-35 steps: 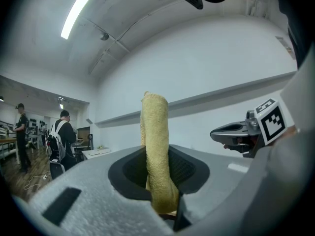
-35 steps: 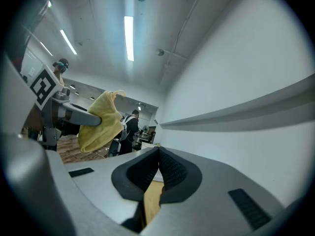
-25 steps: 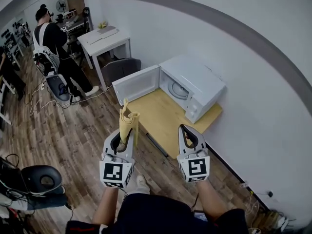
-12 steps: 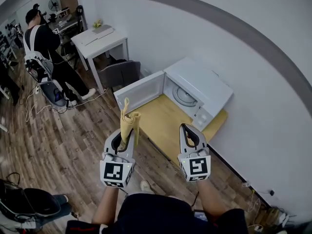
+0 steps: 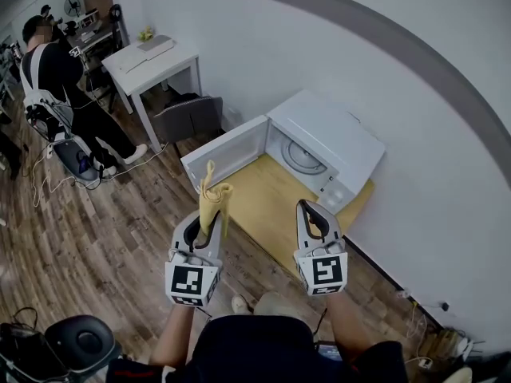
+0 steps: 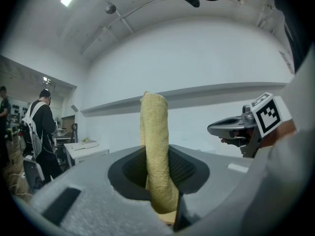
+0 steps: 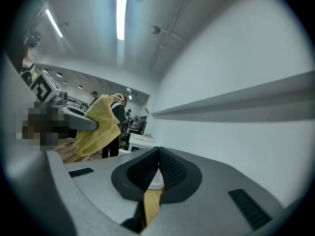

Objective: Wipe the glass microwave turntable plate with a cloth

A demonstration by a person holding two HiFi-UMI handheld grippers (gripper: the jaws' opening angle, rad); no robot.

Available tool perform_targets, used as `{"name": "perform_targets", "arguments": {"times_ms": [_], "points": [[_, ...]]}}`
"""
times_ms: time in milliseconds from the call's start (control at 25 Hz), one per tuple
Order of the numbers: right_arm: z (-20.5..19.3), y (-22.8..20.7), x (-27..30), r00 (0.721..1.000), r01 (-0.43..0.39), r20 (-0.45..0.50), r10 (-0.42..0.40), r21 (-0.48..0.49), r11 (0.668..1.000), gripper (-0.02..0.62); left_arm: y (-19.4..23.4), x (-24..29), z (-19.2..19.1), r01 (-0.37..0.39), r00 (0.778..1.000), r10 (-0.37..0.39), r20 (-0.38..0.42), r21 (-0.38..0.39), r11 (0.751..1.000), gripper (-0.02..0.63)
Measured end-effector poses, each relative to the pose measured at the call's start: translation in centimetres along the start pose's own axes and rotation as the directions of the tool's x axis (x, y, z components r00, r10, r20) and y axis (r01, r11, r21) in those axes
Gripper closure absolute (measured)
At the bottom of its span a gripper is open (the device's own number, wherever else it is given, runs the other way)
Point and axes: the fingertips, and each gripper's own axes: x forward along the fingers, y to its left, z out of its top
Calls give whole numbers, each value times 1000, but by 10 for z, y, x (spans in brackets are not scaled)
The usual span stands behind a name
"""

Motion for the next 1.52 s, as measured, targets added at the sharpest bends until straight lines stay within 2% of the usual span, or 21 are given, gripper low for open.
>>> {"name": "perform_targets", "arguments": {"times_ms": [320,560,760,880,960,1520], "points": [[-15,-21,36,1000,-17,-1,17,20,1000,584,-1,46,-8,19,1000,-18,-25,30,999,523],[-20,-45,63,1000,-22,12,22,21,1000,584,1,86,0,27,1000,-26,-12,57,998,523],[-38,-68,80,999,-40,-18,40,33,999,584,-14,131,-2,58,998,-57,-12,15,998,523],[-52,-84,89,999,-43,-31,45,54,998,584,-24,157,-6,88,996,-89,-7,-88,992,523],[-59,-92,96,998,-47,-37,50,63,997,584,-29,173,-11,106,994,-108,-17,-115,988,523],[-103,-116,119,994,-38,-99,50,124,992,584,-54,227,-41,175,981,-178,-76,-47,983,523]]}}
